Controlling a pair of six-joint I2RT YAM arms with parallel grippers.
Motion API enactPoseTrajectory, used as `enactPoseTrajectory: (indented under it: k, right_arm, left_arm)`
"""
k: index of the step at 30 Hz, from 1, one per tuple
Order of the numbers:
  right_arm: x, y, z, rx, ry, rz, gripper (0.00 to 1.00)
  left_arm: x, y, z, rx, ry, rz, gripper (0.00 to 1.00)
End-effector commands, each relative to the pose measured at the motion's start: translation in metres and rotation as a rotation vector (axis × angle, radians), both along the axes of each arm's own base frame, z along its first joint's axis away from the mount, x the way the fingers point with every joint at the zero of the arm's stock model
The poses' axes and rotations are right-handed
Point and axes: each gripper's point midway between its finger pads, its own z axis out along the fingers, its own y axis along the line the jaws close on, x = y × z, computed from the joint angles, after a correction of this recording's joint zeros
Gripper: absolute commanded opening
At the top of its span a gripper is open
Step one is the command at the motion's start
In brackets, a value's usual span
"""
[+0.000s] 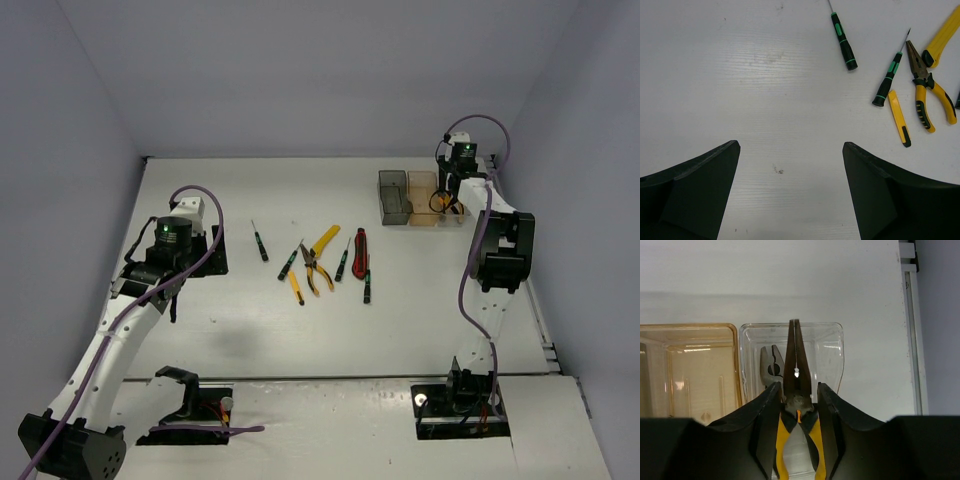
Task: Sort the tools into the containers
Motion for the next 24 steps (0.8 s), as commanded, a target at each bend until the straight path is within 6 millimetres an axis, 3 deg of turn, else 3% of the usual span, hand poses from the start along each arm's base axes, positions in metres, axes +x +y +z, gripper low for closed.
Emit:
enactPoseTrajectory:
  k: [1, 4, 8, 12, 13, 17, 19, 21, 24]
  right_arm:
    - [0.017, 0.001, 0.071, -0.007, -0.172, 0.005, 0.36]
    - [0.011, 0.003, 0.089, 0.0, -0.198, -0.002, 0.45]
    - [-0.003, 0.009, 0.141, 0.019, -0.284, -0.009, 0.5]
    - [-0.036, 0.039, 0.188, 0.129, -0.369, 0.001, 0.54]
    - [-0.042, 0.048, 0.186, 0.15, -0.362, 0.013, 0.55]
    - [-0.082, 0.122, 0.183, 0.267, -0.342, 0.063, 0.57]
    - [-0.1, 0.157, 0.168, 0.291, -0.309, 0.067, 0.58]
    - [-0.125, 0.211, 0.145, 0.365, -0.253, 0.109, 0.58]
    - [-0.147, 0.266, 0.121, 0.415, -0.188, 0.162, 0.59]
  left_arm:
    - [0.007, 0.0, 0.009, -0.008, -0.046, 0.004, 0.81]
    - [0.007, 0.0, 0.009, -0.008, -0.046, 0.006, 0.81]
    - [0.007, 0.0, 0.012, -0.011, -0.055, 0.006, 0.81]
    - [0.006, 0.0, 0.015, -0.018, -0.065, 0.006, 0.81]
    - [0.006, 0.0, 0.016, -0.019, -0.069, 0.006, 0.81]
    - [0.005, -0.001, 0.017, -0.025, -0.075, 0.0, 0.81]
    - [0.005, -0.003, 0.017, -0.03, -0.075, -0.008, 0.81]
    - [0.006, -0.006, 0.017, -0.04, -0.075, -0.024, 0.81]
    - [0.006, -0.007, 0.016, -0.042, -0.073, -0.027, 0.81]
